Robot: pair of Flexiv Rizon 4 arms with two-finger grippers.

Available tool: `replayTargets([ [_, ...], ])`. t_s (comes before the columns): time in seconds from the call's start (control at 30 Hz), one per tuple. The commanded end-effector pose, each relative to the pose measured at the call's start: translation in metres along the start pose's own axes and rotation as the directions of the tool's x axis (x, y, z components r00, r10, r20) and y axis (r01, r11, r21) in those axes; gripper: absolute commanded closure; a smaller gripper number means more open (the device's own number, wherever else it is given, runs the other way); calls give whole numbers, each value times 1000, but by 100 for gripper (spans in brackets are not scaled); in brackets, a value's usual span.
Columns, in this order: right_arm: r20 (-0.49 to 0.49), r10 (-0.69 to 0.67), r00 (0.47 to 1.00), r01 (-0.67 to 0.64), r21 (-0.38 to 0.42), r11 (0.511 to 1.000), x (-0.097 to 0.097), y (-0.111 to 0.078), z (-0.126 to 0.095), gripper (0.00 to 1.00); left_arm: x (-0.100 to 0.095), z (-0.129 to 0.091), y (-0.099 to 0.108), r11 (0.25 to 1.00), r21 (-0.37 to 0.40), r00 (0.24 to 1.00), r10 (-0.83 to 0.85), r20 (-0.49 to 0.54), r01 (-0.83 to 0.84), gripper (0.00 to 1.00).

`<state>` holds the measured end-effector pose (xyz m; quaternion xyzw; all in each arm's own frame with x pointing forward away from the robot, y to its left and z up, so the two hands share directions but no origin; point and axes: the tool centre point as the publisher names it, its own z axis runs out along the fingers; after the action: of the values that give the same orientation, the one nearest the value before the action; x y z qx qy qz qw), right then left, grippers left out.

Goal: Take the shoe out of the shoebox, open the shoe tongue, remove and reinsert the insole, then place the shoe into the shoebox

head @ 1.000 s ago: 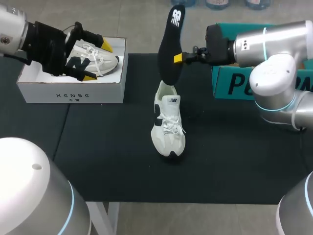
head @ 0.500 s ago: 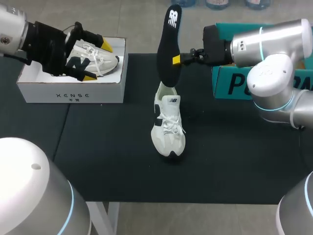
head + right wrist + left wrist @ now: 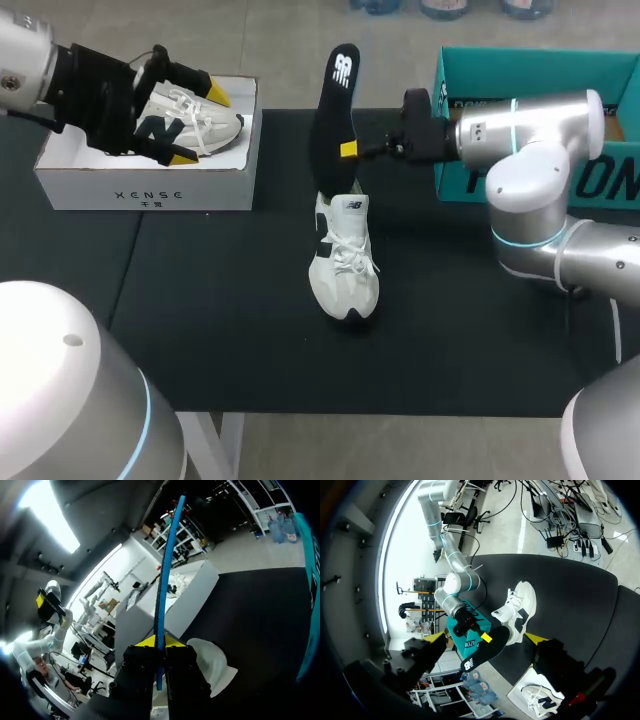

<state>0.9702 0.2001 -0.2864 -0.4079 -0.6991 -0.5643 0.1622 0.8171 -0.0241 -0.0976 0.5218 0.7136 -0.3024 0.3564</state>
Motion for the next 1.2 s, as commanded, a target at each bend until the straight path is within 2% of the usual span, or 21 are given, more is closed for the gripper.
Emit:
replayTargets([
  [0.03, -9, -14, 1000, 14, 5, 1000, -9, -1, 4, 100, 0, 0, 0, 1000, -2, 1000, 0, -3, 0, 0],
  [0.33, 2, -34, 999, 34, 14, 999, -24, 0, -1, 100, 0, 0, 0, 1000, -2, 1000, 0, -3, 0, 0],
  [0.73, 17, -12, 1000, 10, 100, 995, -34, -33, -3, 100, 0, 0, 0, 1000, -2, 1000, 0, -3, 0, 0],
  [1.2, 44, 17, 999, -25, 199, 980, -26, -69, -7, 100, 0, 0, 0, 1000, -2, 1000, 0, -3, 0, 0],
])
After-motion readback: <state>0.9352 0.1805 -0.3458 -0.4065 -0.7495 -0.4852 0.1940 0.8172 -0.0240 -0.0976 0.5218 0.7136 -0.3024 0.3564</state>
